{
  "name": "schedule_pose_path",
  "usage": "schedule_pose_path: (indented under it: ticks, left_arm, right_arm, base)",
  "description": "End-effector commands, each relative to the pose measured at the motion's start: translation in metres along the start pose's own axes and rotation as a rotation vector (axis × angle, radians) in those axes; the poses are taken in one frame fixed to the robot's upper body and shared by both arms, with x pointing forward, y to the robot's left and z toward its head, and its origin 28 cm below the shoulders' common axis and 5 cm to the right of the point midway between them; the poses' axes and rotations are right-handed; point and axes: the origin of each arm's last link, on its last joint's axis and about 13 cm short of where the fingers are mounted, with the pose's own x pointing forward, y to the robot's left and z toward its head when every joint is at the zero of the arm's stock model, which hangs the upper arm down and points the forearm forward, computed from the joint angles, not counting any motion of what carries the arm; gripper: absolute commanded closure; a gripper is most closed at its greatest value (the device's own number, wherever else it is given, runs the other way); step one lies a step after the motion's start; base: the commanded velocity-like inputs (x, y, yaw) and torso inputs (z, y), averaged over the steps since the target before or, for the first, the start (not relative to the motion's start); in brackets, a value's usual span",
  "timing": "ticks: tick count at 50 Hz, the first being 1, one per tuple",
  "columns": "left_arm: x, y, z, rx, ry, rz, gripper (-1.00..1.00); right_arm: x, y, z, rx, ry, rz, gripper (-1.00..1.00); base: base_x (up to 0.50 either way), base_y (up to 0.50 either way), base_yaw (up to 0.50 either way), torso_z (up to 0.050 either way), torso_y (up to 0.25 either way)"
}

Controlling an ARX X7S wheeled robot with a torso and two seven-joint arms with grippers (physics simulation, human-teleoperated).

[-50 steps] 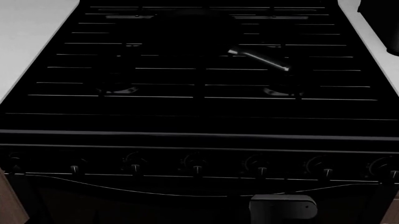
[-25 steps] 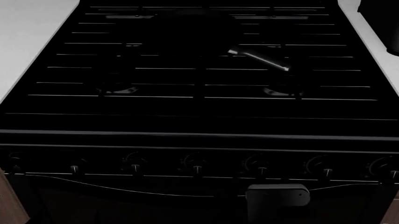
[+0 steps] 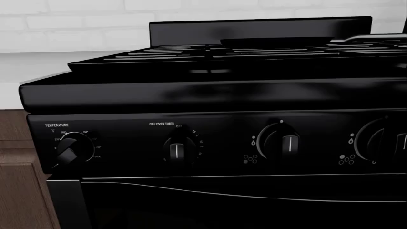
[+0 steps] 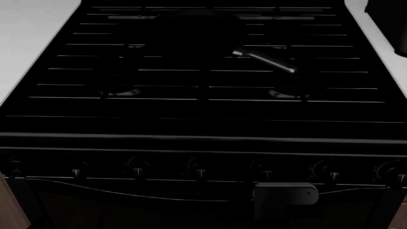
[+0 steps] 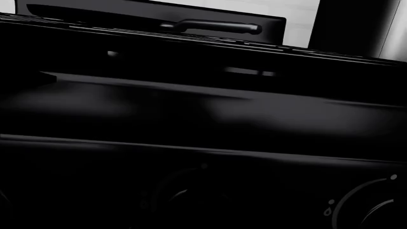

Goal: Turn on the center burner of the stove.

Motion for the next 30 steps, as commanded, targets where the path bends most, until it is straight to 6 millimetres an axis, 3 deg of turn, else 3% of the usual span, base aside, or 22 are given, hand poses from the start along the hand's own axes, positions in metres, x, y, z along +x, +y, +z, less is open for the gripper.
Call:
schedule_pose_path:
  ticks: [1, 8, 15, 30]
  left_arm:
    - [0.0004, 0.0, -0.0002, 0.0, 0.001, 0.0, -1.0]
    - [0.0003, 0.0001, -0.0013, 0.001, 0.001, -0.002, -1.0]
    - [0.0005, -0.0002, -0.0011, 0.003, 0.004, -0.005, -1.0]
    - [0.0004, -0.0006, -0.0012, 0.005, 0.004, -0.011, -1.0]
  right_arm:
    - [-0.0036, 0.0041, -0.0043, -0.004, 0.022, 0.032, 1.0]
    - [-0.0035, 0.0038, -0.0031, -0.043, -0.009, 0.039, 1.0]
    - [-0.001, 0.001, -0.0018, -0.259, -0.042, 0.048, 1.0]
    - [0.0036, -0.0028, -0.0007, -0.497, -0.037, 0.076, 1.0]
  base:
    - [0.0, 0.0, 0.0, 0.0, 0.0]
    - [0.0, 0.0, 0.0, 0.0, 0.0]
    - [0.0, 0.0, 0.0, 0.0, 0.0]
    - [0.0, 0.0, 0.0, 0.0, 0.0]
